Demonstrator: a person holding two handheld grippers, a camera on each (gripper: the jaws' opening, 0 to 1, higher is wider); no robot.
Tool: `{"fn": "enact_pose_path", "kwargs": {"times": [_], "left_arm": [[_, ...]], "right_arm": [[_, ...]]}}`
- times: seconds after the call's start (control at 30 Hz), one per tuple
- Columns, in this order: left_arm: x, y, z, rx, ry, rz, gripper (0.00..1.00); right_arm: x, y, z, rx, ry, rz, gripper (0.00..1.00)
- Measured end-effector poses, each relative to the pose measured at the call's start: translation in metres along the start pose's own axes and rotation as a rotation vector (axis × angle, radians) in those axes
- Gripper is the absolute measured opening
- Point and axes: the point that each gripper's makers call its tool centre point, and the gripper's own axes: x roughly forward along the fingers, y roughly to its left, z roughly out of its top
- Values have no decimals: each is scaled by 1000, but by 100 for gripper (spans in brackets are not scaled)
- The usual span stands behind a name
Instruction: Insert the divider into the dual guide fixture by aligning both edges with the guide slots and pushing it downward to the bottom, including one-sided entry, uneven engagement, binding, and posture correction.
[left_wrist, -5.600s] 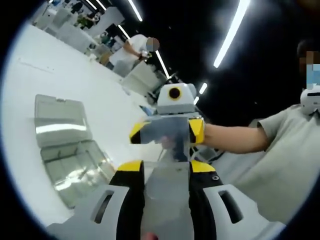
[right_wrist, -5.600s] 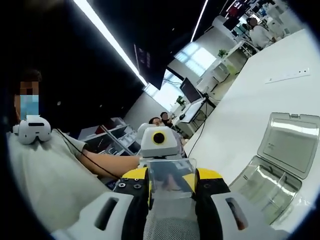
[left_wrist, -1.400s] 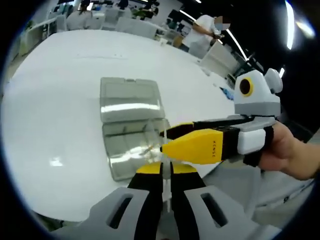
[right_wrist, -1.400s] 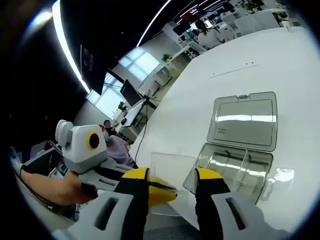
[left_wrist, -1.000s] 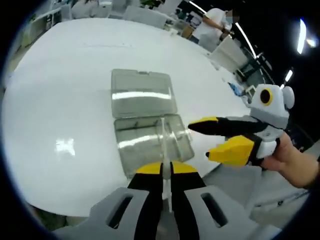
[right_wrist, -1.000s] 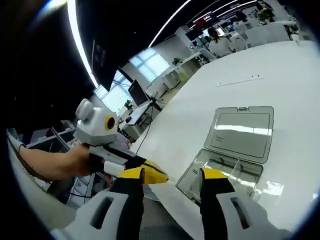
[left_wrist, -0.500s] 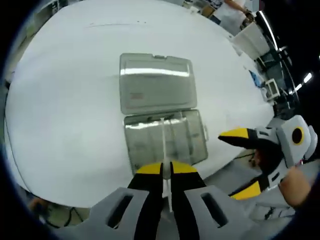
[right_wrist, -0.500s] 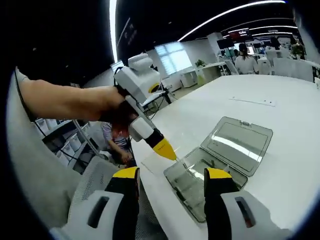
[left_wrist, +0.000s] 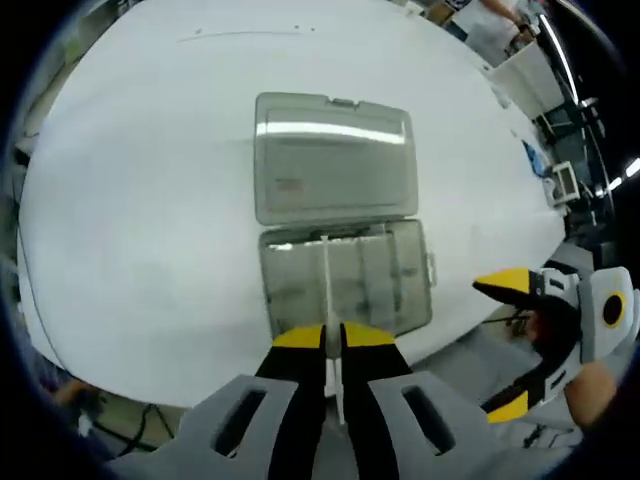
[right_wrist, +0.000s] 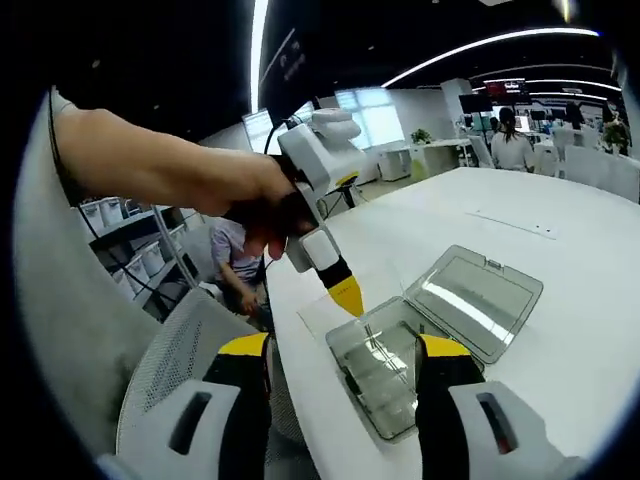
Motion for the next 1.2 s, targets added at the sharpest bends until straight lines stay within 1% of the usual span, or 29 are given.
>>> {"fn": "enact_pose_path", "kwargs": {"times": [0.1, 0.2, 0.37, 0.43, 0.53, 0.67, 0.83, 0.97, 1.2], "left_arm": [[2, 3, 0, -11, 3, 11, 1], [3, 3, 0, -20, 6, 17, 1], [9, -2, 4, -19, 11, 22, 1], [11, -4, 5, -17, 13, 24, 1], [14, -3, 7, -15, 19, 31, 1], [18, -3, 6, -11, 25, 37, 1], [19, -1, 4, -11, 30, 51, 1], [23, 1, 4, -13, 38, 60, 1], [29, -4, 4, -15, 44, 70, 1]], "right_arm": [[-1, 2, -1, -61, 20, 10, 58], [-2, 3, -2, -94, 30, 9, 59], [-4, 6, -7, -125, 44, 13, 60], [-5, 7, -8, -122, 49, 16, 60], [-7, 7, -9, -140, 51, 14, 61], [-8, 7, -7, -142, 42, 13, 62], [-8, 8, -9, -164, 52, 13, 63], [-6, 8, -9, -163, 46, 17, 63], [-8, 6, -10, -164, 42, 16, 64]]}}
